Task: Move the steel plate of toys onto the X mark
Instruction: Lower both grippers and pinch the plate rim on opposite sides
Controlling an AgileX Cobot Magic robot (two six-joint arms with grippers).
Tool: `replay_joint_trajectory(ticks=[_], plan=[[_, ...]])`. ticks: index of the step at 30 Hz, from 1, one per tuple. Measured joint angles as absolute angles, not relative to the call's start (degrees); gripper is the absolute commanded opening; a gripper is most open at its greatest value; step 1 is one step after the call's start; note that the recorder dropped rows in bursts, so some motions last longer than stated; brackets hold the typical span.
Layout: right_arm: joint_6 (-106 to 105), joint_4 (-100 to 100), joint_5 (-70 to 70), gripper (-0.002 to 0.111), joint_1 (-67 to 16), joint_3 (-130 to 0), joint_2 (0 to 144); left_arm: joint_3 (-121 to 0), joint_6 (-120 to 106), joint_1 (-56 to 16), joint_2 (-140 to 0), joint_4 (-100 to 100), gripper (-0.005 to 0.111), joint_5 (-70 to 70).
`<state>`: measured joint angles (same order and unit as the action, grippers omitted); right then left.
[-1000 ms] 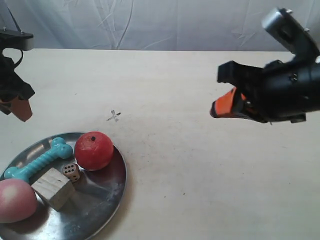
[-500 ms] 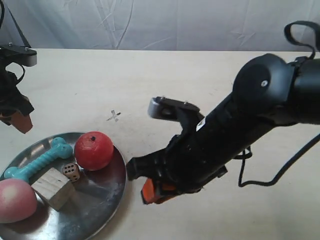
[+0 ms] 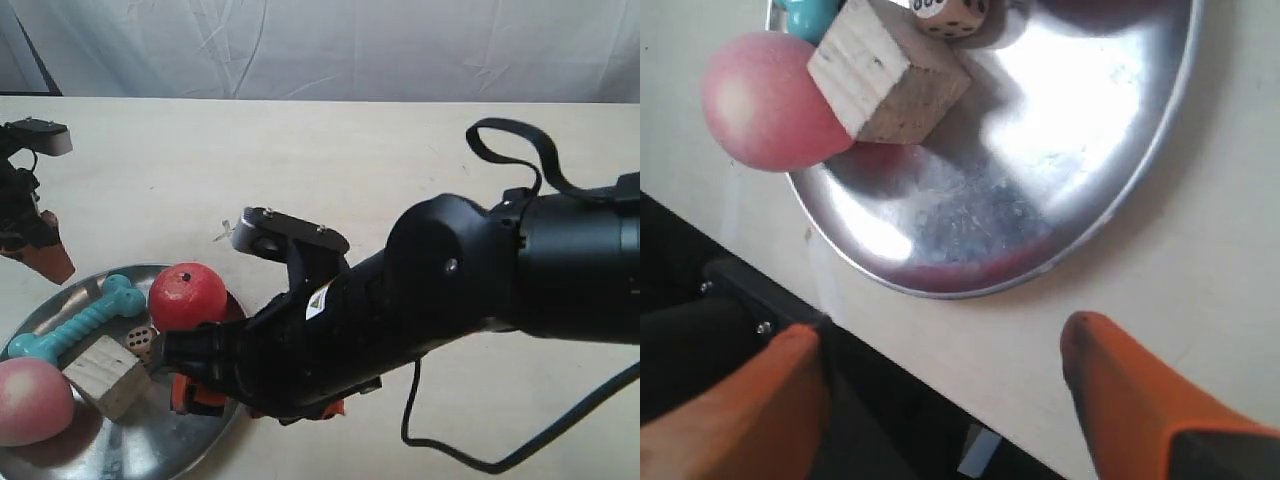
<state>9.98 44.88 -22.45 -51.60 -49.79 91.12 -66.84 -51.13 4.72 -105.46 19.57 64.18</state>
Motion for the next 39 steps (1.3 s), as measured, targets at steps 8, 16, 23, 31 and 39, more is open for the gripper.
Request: replay_joint_trajectory(ticks=[8,16,23,31,39], plan=[[20.1,44.6,-17.5,0.064,-56.7,-47.9,96.7,-66.8,-52.5,4.8,-108.8,19.1,0.047,61.3],[21.6,46.9,-10.7,0.064,-58.1,-47.0,97.5,-66.8,-52.5,4.8,-111.0,18.6,0.047,60.3],[22.1,50.1,-8.3,0.063,-58.2,-46.8,99.9,-66.8,-52.5,4.8,-111.2,18.7,0.047,60.3],[22.1,53.0,-5.7,0.063,-58.2,-46.8,102.7,-66.8,-52.5,4.8,-112.5,19.2,0.047,60.3],[22.1,54.0,-2.3,0.063,-58.5,-46.8,103.3,-66.8,-52.5,4.8,-114.0,21.1,0.047,60.3]])
